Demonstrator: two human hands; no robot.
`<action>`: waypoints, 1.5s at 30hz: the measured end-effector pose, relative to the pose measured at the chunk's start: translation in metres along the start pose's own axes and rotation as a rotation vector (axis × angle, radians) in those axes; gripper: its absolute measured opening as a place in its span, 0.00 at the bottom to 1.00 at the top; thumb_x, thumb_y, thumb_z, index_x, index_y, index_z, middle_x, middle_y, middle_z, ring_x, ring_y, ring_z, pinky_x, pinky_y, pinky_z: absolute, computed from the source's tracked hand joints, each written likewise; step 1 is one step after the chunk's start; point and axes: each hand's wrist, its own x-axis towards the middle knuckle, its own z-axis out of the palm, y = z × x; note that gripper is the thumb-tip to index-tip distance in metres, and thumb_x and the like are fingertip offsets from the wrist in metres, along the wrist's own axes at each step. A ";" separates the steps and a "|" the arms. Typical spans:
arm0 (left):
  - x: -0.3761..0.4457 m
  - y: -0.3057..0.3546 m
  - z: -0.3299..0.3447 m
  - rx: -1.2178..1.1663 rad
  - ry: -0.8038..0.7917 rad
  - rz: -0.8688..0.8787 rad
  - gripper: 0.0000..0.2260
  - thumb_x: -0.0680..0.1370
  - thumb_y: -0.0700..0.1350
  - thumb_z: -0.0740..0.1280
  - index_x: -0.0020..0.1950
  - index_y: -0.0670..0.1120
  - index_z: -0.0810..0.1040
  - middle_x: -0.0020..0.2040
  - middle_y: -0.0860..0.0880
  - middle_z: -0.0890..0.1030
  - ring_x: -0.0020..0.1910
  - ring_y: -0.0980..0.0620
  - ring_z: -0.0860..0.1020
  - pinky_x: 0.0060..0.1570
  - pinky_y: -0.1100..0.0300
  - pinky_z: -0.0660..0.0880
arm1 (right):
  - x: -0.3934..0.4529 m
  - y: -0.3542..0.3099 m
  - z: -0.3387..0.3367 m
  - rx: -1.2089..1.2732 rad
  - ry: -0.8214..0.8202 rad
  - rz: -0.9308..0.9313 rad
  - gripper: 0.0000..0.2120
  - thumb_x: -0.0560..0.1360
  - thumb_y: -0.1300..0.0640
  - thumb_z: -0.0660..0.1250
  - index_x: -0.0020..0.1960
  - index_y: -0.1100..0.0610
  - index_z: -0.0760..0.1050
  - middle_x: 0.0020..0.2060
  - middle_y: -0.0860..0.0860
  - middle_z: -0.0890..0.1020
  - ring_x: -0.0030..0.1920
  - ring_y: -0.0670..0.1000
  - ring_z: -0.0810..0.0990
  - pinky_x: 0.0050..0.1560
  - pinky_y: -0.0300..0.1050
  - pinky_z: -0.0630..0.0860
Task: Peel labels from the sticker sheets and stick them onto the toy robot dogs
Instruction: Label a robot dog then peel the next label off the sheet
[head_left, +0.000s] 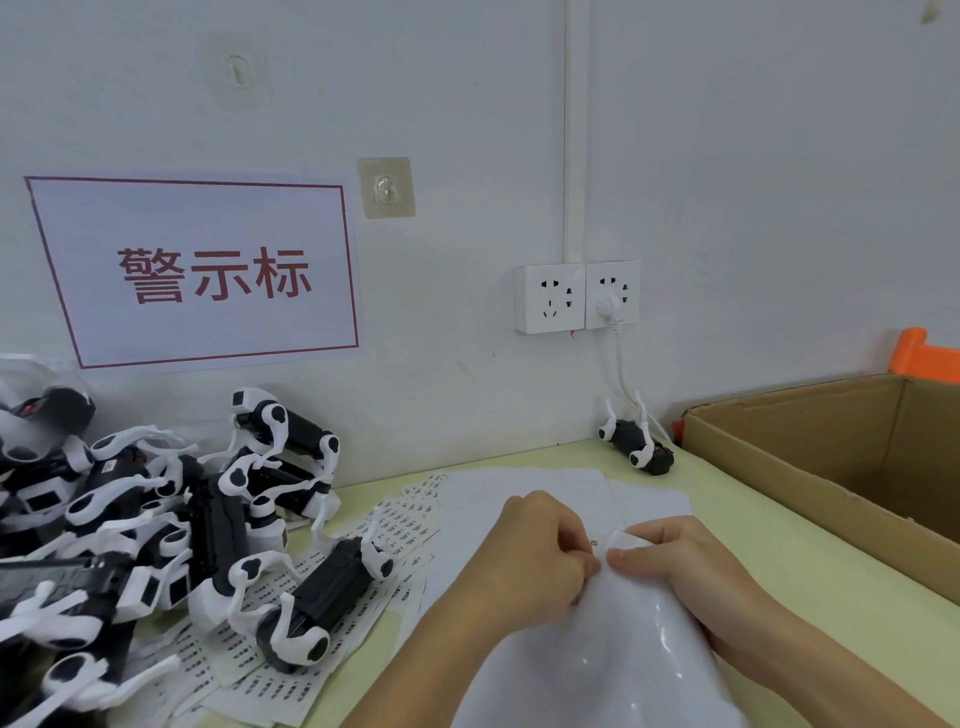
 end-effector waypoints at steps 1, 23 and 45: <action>0.001 -0.001 0.000 -0.013 -0.001 -0.006 0.07 0.76 0.39 0.69 0.39 0.41 0.83 0.37 0.44 0.84 0.33 0.52 0.81 0.44 0.51 0.83 | 0.001 0.000 0.000 0.000 0.005 0.001 0.07 0.73 0.62 0.69 0.39 0.63 0.84 0.41 0.65 0.85 0.38 0.59 0.83 0.44 0.49 0.75; -0.008 0.012 0.014 0.308 0.115 -0.016 0.07 0.78 0.47 0.62 0.48 0.45 0.78 0.49 0.49 0.74 0.48 0.46 0.77 0.48 0.50 0.80 | -0.001 0.001 0.008 -0.057 0.031 0.014 0.17 0.77 0.55 0.67 0.37 0.67 0.71 0.34 0.55 0.71 0.37 0.52 0.69 0.43 0.48 0.63; -0.007 0.007 0.020 0.285 0.156 -0.030 0.05 0.77 0.47 0.63 0.45 0.48 0.77 0.50 0.48 0.75 0.49 0.46 0.77 0.45 0.53 0.78 | 0.003 0.008 0.008 -0.054 0.029 0.010 0.15 0.76 0.54 0.68 0.33 0.59 0.74 0.31 0.54 0.75 0.33 0.51 0.72 0.38 0.45 0.68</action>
